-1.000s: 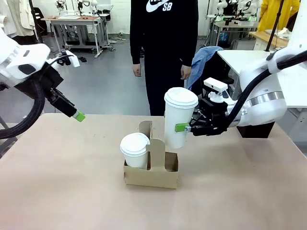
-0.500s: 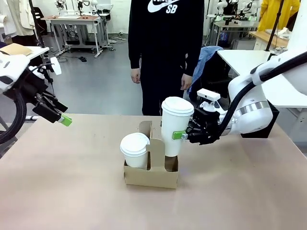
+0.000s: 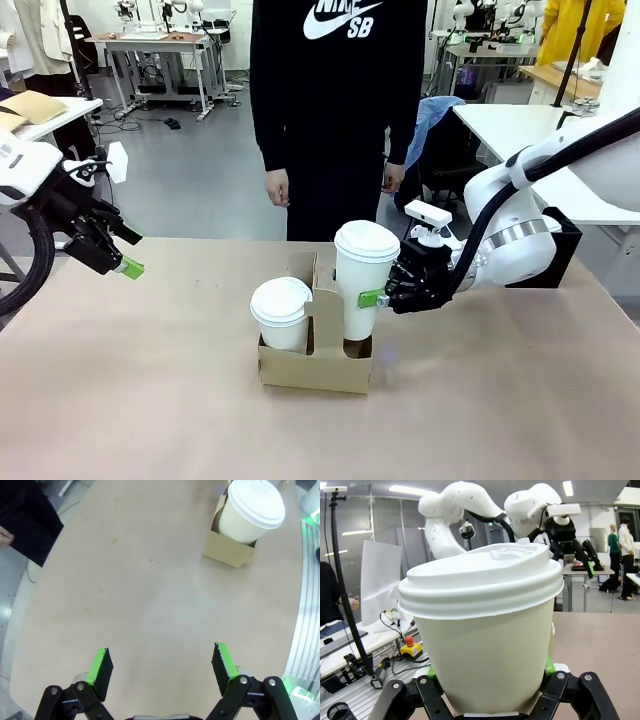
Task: Pour a drink into a cup and package it in a carrier.
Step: Insert the held 600 ml Paper Cup into the Cup Carrier.
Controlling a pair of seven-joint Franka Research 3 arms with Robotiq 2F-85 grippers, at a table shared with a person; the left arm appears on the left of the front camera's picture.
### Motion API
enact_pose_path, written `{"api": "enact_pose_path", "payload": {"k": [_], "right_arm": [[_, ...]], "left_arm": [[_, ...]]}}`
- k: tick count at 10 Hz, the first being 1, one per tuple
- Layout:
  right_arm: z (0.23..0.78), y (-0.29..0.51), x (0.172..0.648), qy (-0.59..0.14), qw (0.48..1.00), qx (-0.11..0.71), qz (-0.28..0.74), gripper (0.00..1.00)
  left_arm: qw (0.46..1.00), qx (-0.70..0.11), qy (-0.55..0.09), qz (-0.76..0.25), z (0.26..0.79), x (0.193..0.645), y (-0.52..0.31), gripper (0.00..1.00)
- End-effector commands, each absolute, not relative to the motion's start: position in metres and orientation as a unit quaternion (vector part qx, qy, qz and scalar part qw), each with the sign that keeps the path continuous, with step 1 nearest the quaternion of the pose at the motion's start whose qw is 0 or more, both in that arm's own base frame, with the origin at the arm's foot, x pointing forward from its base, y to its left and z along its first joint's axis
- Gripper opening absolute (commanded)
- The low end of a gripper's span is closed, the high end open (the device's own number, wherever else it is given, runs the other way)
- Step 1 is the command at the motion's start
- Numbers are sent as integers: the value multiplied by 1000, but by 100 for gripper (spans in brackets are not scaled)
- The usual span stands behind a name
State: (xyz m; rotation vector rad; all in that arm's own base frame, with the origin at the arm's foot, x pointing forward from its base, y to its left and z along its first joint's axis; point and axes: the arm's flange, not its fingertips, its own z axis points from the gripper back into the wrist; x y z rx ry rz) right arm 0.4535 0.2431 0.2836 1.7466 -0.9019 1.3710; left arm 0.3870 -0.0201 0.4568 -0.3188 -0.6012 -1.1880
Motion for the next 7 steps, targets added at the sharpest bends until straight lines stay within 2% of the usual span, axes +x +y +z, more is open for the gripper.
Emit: {"api": "enact_pose_path", "payload": {"k": [1,5,7], "right_arm": [[274,251,456,-355,358,664,553,81],[255,258,458,-363,349,662,555,81],[262,261,449,-377,335,659,558,81]], "left_arm": [[773,-157,-286,-543,464,384,-22,100],[773,-157,-286,-543,464,384,-22,100],[773,-157,-286,-543,464,384,-22,100]]}}
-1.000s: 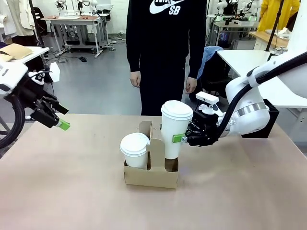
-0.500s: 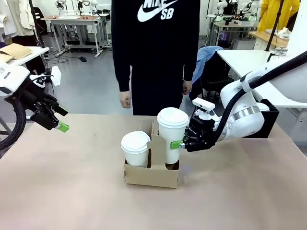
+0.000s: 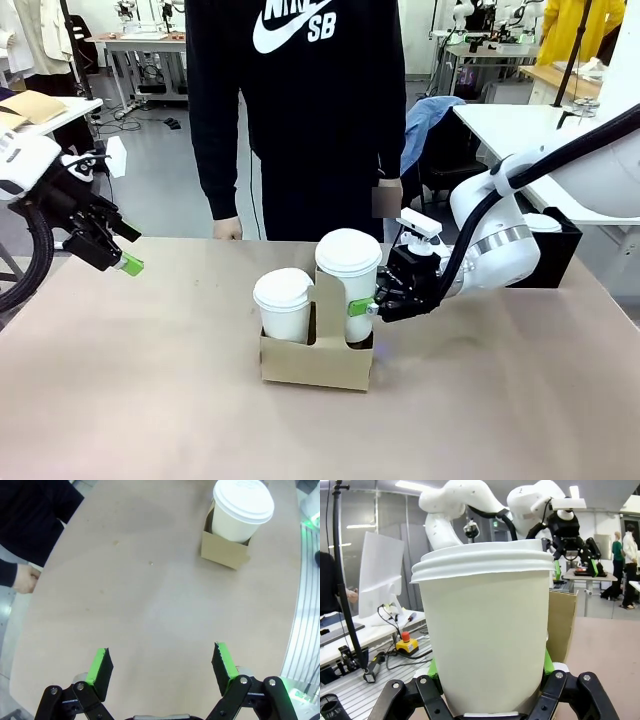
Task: Pour a drink into a cup and package it in a carrier.
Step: Insert the held 600 ml Paper Cup into the Cup Carrier.
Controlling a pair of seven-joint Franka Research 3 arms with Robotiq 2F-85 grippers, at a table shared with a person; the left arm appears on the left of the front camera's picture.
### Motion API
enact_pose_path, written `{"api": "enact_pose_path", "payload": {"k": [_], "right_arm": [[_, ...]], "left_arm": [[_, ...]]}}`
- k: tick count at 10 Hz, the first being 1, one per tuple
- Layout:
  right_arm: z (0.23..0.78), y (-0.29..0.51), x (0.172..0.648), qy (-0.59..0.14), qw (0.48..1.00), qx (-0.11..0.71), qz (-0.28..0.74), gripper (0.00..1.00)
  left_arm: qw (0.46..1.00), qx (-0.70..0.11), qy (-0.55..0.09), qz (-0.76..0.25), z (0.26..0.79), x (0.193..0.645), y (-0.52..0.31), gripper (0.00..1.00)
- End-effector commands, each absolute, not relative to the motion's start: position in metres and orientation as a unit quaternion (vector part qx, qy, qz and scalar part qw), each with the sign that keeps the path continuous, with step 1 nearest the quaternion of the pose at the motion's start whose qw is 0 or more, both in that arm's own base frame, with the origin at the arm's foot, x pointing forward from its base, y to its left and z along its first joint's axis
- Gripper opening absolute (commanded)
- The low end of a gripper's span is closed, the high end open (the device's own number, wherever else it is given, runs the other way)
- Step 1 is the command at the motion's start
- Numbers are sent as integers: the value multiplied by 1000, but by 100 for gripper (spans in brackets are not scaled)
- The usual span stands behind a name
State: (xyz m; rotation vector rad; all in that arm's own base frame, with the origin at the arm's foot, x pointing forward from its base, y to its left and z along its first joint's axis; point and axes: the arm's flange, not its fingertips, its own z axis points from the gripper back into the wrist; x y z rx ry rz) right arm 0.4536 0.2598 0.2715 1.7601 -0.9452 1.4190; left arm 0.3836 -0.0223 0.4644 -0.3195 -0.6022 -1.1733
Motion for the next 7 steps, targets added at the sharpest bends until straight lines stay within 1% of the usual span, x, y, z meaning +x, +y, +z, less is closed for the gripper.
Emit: {"api": "enact_pose_path", "payload": {"k": [1,4,7], "right_arm": [[266,262,443,-379,332,658,560,81],[268,268,437,-374,331,657,564,81],[257,267,436,-359,345,658,565,81]], "left_arm": [[773,-157,-286,-543,464,384,-22,100],[773,-157,-286,-543,464,384,-22,100],[773,-157,-286,-543,464,384,-22,100]]}}
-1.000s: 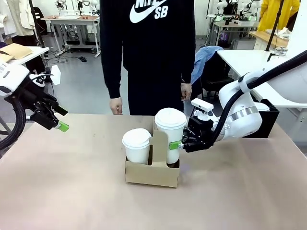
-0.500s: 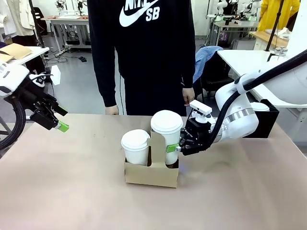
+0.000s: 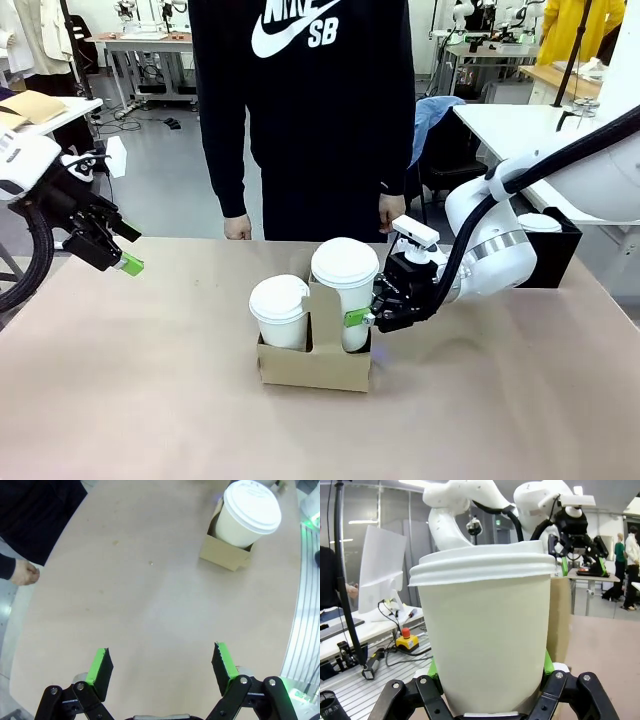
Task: Pour a drink into a cup and package it in a carrier.
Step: Insert the held 600 ml Paper Cup into the Cup Carrier.
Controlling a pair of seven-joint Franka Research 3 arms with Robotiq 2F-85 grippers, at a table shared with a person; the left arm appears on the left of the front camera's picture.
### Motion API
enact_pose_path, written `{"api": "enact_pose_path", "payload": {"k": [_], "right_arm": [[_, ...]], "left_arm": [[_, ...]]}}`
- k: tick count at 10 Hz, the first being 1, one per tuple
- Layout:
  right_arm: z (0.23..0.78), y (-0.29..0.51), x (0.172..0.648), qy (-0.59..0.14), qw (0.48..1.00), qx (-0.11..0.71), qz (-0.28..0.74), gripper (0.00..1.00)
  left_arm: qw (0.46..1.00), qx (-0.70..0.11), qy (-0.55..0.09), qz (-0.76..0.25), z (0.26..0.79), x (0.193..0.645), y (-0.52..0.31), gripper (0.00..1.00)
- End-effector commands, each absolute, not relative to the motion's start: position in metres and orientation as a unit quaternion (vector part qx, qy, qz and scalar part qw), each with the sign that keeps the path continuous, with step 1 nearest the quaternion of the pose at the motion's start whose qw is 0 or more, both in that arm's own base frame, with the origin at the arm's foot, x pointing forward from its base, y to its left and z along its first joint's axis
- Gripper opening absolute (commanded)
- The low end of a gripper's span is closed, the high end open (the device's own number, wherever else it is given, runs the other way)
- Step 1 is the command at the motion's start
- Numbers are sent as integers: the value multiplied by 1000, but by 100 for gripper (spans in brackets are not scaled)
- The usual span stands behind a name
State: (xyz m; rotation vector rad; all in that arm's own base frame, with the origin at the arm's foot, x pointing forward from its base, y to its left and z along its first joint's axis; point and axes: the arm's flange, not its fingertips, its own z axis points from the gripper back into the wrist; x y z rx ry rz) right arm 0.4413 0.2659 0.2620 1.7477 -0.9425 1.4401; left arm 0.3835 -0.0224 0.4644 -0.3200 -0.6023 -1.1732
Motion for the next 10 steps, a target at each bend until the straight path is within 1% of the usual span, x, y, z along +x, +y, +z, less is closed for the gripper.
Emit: {"api": "enact_pose_path", "payload": {"k": [1,5,10], "right_arm": [[250,265,439,-350,351,658,567,81],[225,254,441,-329,362,647,585,81],[229,249,439,-338,350,631,604,81]], "left_arm": [[773,-157,-286,-543,464,384,-22,100],[773,-157,-286,-543,464,384,-22,100],[773,-157,-286,-543,464,384,-22,100]]}}
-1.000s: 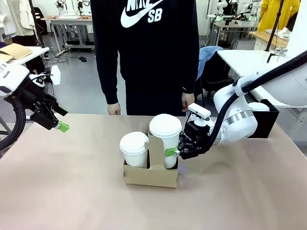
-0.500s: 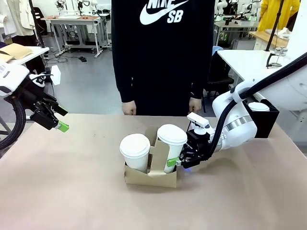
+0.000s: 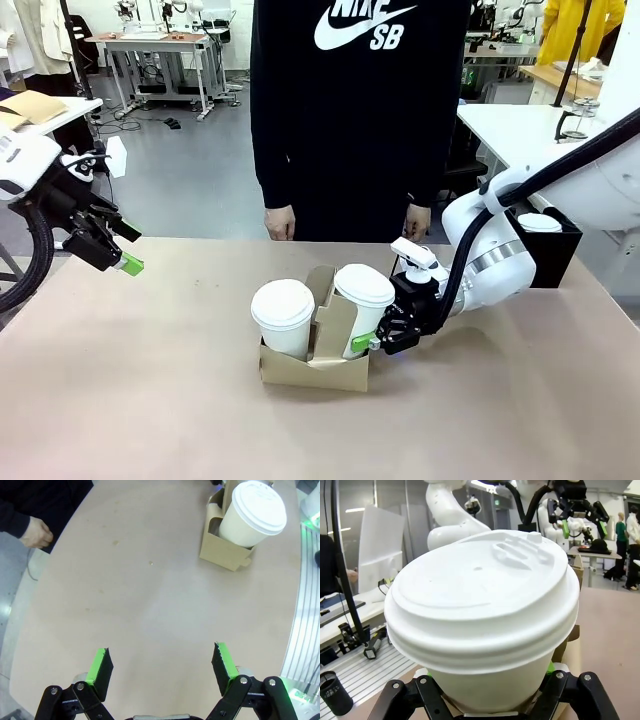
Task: Pour a drink into a cup and package it in a carrier.
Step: Insert the held 600 ml Paper Cup into the Cup Carrier.
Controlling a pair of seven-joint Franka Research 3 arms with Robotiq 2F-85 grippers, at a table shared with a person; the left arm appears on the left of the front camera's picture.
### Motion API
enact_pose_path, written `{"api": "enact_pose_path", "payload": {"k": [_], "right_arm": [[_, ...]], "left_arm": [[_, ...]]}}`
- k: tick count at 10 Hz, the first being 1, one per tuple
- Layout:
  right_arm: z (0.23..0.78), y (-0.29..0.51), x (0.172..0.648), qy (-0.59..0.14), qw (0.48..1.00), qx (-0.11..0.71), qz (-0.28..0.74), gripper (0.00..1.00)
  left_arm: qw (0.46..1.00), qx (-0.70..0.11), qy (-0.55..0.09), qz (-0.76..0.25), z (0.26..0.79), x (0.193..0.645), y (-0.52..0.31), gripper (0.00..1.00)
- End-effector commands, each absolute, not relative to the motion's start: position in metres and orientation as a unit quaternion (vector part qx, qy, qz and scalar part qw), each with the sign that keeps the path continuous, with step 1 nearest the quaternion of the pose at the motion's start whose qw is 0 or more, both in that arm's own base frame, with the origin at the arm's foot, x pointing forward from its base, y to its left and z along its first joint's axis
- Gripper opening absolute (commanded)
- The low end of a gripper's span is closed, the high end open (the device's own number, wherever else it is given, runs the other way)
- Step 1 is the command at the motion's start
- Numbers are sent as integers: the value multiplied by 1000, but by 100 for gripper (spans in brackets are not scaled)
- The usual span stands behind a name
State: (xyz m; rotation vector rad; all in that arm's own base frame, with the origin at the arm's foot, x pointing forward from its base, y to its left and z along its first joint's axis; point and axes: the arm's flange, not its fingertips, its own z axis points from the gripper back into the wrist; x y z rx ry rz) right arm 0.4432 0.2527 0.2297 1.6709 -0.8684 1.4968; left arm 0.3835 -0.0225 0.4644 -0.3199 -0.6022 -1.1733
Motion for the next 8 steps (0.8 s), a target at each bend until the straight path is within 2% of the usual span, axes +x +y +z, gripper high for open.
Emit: {"api": "enact_pose_path", "payload": {"k": [1,8], "right_arm": [[231,249,438,-341,349,628,606,81],[280,239,429,-388,325,613,607,81]], "left_arm": [[773,-157,-286,-543,464,384,-22,100],[773,-157,-286,-543,464,384,-22,100]]}}
